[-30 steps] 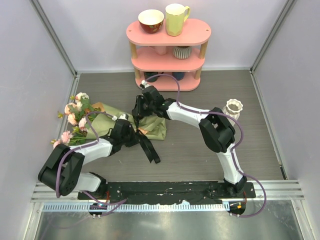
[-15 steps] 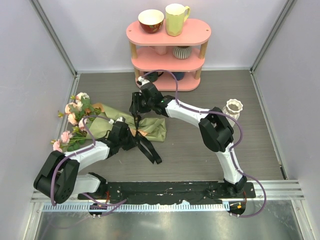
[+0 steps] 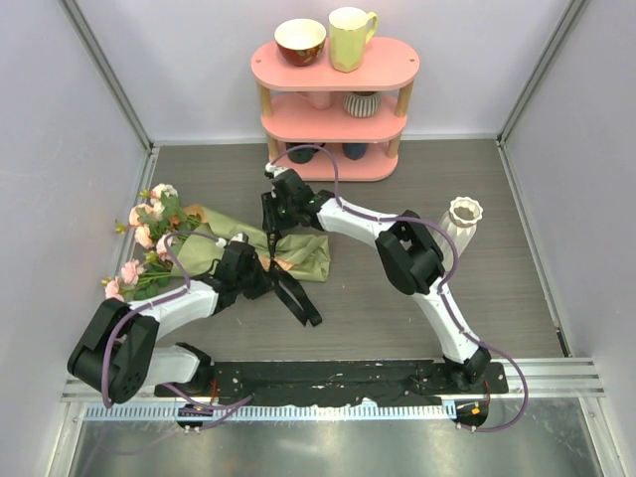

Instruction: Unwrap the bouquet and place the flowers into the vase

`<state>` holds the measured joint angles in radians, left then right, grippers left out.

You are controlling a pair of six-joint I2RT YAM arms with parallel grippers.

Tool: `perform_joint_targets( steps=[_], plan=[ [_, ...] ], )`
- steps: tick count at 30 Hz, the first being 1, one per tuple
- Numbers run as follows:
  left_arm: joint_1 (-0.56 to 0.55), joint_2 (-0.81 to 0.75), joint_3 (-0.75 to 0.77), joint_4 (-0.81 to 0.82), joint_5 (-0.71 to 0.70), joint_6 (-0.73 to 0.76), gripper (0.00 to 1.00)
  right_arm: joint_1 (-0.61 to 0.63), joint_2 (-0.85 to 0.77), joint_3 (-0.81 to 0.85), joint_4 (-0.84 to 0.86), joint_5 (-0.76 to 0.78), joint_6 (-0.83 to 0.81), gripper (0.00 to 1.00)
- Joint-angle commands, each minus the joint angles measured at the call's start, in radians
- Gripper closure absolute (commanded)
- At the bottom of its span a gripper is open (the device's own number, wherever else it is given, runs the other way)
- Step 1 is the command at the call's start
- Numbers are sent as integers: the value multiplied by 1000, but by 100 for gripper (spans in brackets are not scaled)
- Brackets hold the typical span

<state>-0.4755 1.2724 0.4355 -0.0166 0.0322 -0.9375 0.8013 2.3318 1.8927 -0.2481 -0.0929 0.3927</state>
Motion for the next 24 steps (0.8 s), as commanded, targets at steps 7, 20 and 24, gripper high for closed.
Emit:
perform_joint_targets(
  steps=[7, 20, 24],
  plan=[
    [5, 38, -3, -6, 18, -11, 100, -1, -35, 68, -37, 88, -80, 84],
    [3, 42, -21, -2, 14, -21, 100, -1, -132, 16, 1, 156, -71, 97],
    [3, 45, -21, 0, 14, -23, 100, -1, -196, -18, 32, 157, -46, 94]
  ],
)
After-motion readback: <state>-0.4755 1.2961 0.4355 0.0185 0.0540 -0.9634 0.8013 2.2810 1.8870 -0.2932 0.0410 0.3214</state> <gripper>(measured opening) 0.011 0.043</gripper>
